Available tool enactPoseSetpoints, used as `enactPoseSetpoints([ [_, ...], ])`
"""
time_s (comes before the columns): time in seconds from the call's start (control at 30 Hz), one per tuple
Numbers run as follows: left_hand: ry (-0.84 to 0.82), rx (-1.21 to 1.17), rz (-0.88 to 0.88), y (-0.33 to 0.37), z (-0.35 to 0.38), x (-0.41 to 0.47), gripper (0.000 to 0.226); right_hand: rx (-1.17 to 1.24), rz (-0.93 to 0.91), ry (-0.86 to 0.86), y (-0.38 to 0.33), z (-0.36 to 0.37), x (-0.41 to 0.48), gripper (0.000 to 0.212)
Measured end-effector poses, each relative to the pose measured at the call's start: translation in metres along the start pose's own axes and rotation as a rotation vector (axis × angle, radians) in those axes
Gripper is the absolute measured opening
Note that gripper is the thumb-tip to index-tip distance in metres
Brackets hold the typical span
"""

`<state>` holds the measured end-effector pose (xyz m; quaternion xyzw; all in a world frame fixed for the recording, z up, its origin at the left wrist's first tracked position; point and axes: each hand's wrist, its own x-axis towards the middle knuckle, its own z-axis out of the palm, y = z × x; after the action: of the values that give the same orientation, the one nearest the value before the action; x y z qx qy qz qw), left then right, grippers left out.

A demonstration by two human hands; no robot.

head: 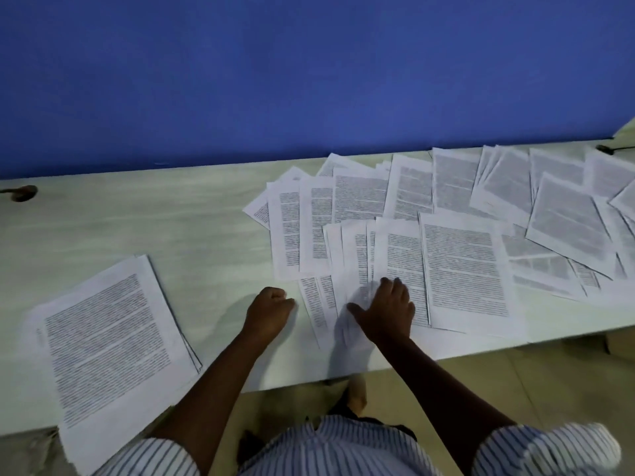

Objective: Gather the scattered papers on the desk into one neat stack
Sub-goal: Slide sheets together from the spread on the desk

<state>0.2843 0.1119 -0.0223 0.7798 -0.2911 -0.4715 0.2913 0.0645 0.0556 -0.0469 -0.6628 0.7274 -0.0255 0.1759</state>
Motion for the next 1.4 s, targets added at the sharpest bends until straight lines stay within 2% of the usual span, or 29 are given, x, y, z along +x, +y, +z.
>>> enactPoseSetpoints([
  [0.17,0.065,0.037,-0.085,0.020,0.048,0.009,0.057,-0.063,0.016,-0.173,0.005,-0.004,0.026,0.124],
  [0.27,0.125,0.040,-0.129,0.030,0.068,0.016,0.061,-0.122,-0.014,-0.255,0.007,-0.010,0.033,0.127],
  [0.4,0.231,0.119,-0.103,0.037,0.091,0.011,0.041,-0.134,-0.065,-0.281,0.016,-0.022,0.044,0.111],
  [0.53,0.298,0.196,-0.072,0.045,0.116,0.006,0.035,-0.022,-0.112,-0.239,0.031,-0.030,0.054,0.086],
  [0.6,0.300,0.188,-0.086,0.052,0.122,0.008,0.040,0.003,-0.137,-0.232,0.034,-0.032,0.055,0.079],
  [0.73,0.268,0.162,-0.154,0.050,0.124,0.027,0.062,0.024,-0.147,-0.224,0.037,-0.037,0.057,0.075],
  [0.8,0.239,0.102,-0.188,0.052,0.118,0.031,0.056,0.028,-0.153,-0.216,0.039,-0.039,0.057,0.075],
  [0.9,0.136,0.072,-0.189,0.058,0.110,0.034,0.033,0.026,-0.166,-0.207,0.042,-0.042,0.054,0.076],
  [1.03,0.027,0.094,-0.170,0.064,0.110,0.034,0.036,0.048,-0.157,-0.202,0.048,-0.047,0.048,0.068],
  [1.13,0.007,0.080,-0.135,0.066,0.111,0.033,0.067,0.064,-0.128,-0.195,0.052,-0.047,0.040,0.060],
  [1.23,-0.019,0.032,-0.144,0.073,0.108,0.029,0.079,0.081,-0.135,-0.185,0.053,-0.040,0.033,0.054],
  [1.3,-0.047,0.007,-0.154,0.078,0.107,0.029,0.077,0.117,-0.169,-0.184,0.054,-0.033,0.027,0.054],
  [1.4,-0.122,-0.119,-0.202,0.079,0.107,0.034,0.063,0.137,-0.187,-0.190,0.058,-0.028,0.019,0.059],
])
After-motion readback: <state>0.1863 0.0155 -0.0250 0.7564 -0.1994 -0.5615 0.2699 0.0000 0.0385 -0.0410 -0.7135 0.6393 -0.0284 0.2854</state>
